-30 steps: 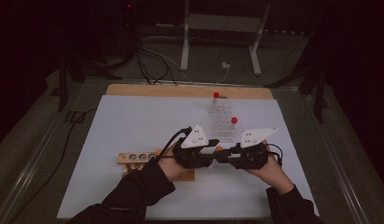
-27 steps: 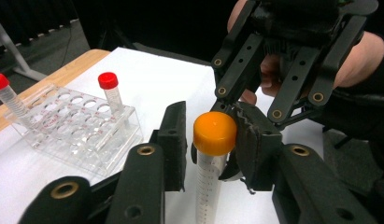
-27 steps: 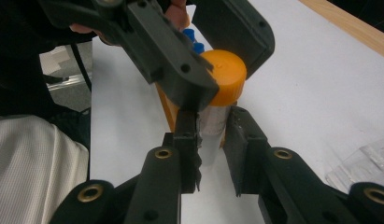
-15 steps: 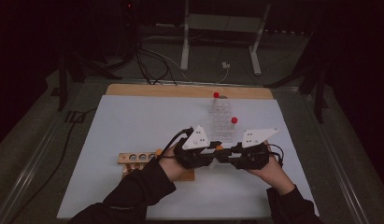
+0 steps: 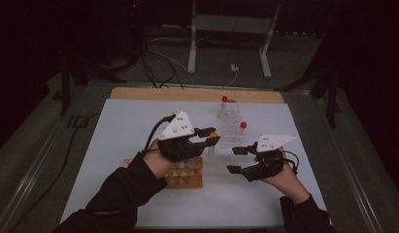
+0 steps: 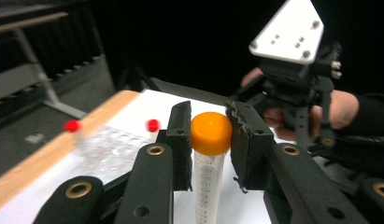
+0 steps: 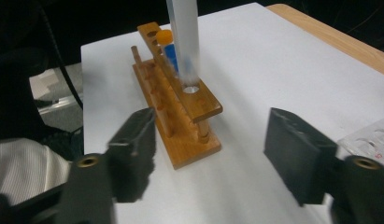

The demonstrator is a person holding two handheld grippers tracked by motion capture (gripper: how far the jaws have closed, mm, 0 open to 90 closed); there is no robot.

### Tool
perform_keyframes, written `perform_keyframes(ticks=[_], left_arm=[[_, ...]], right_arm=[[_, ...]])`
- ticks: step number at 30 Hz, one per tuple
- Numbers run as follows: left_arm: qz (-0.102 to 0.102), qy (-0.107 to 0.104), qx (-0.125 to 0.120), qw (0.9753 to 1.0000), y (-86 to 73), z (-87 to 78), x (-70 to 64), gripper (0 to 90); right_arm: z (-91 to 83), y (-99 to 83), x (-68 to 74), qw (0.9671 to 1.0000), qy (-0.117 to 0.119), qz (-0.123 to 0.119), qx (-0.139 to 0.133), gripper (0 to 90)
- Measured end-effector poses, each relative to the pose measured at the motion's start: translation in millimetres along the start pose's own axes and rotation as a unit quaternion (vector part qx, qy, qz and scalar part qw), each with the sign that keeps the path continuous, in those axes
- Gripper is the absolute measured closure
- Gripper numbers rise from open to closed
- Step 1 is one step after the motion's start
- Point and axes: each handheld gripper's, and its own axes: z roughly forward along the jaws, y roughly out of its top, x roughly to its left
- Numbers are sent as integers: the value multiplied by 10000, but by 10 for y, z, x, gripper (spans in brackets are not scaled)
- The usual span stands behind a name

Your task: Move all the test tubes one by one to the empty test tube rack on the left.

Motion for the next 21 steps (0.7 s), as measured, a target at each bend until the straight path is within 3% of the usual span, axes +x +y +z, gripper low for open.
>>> perform_keyframes(ticks=[11, 21], left_arm=[[-154, 591, -83, 9981, -53, -559, 217, 721], [-294, 980, -19, 9947, -258, -927, 328, 721]], right_arm=[[4, -24, -30, 9993, -173, 318, -73, 13], [9, -43, -53, 9992, -93, 372, -101, 0]])
